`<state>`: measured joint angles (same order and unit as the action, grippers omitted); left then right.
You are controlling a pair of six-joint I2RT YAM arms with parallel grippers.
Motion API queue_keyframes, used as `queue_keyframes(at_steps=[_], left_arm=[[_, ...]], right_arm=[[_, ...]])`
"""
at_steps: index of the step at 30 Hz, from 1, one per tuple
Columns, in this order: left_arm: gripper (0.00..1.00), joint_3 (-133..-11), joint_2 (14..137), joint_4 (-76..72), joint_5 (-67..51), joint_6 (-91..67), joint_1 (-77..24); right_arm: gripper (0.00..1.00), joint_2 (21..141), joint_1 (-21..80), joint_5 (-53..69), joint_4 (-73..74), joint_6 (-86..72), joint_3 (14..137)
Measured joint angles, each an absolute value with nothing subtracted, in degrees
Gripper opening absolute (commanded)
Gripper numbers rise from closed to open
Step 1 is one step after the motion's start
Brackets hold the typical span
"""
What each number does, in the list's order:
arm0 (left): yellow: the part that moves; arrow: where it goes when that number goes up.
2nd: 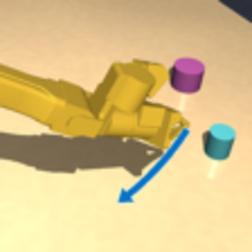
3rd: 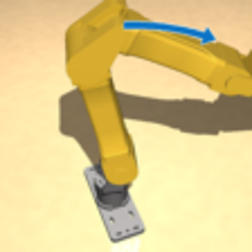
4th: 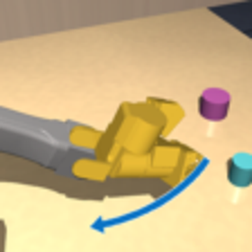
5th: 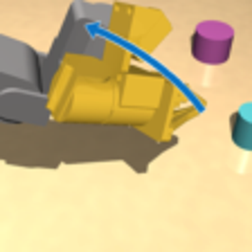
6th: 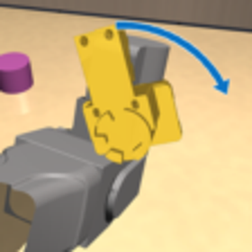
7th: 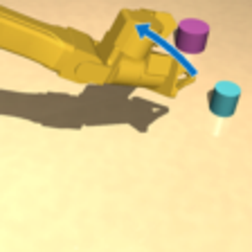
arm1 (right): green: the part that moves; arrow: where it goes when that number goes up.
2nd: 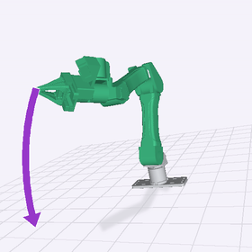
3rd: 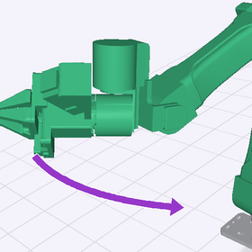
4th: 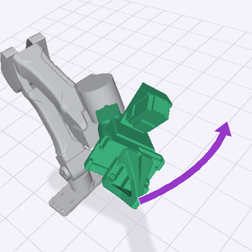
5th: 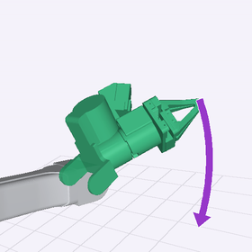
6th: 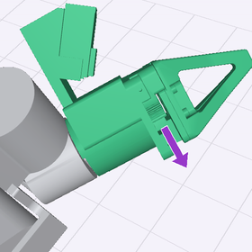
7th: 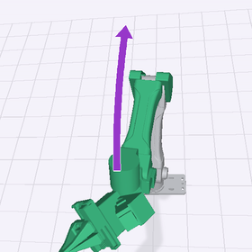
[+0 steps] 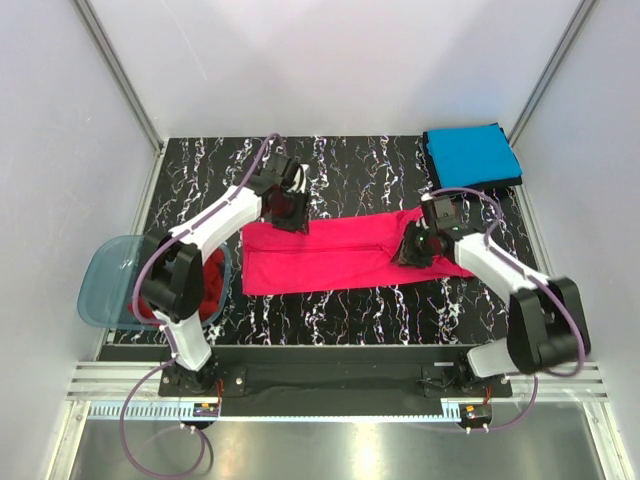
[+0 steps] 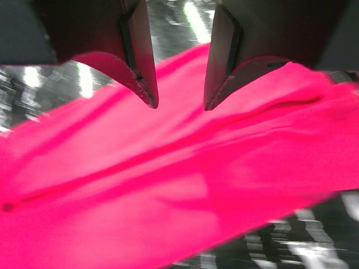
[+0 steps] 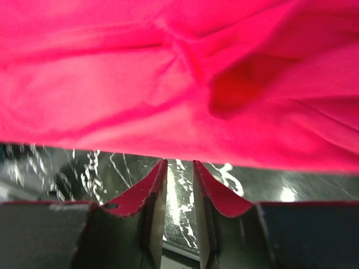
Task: Fold and stack the t-shirts
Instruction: Fold the tshirt
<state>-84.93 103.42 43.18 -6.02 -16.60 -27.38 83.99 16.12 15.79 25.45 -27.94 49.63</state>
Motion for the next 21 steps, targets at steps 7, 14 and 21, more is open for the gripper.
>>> queue_keyframes(at_steps=[7,14,21], left_arm=[[0.53,-78.1,100.6,30.3,-17.7,-27.5,-30.3],[0.56,-73.3,102.8,14.2,-25.4,-42.0,-35.9],[0.59,-81.3,114.0,8.9,-27.2,-47.8,-40.5]], right_arm=[[0.37,77.3,12.2,-1.8,31.8,-35.9,54.5],[0.38,87.6,-0.6,-6.6,40.2,-44.7,64.5],[0.41,94.8,-3.4,-6.9,46.5,-51.8,70.1]])
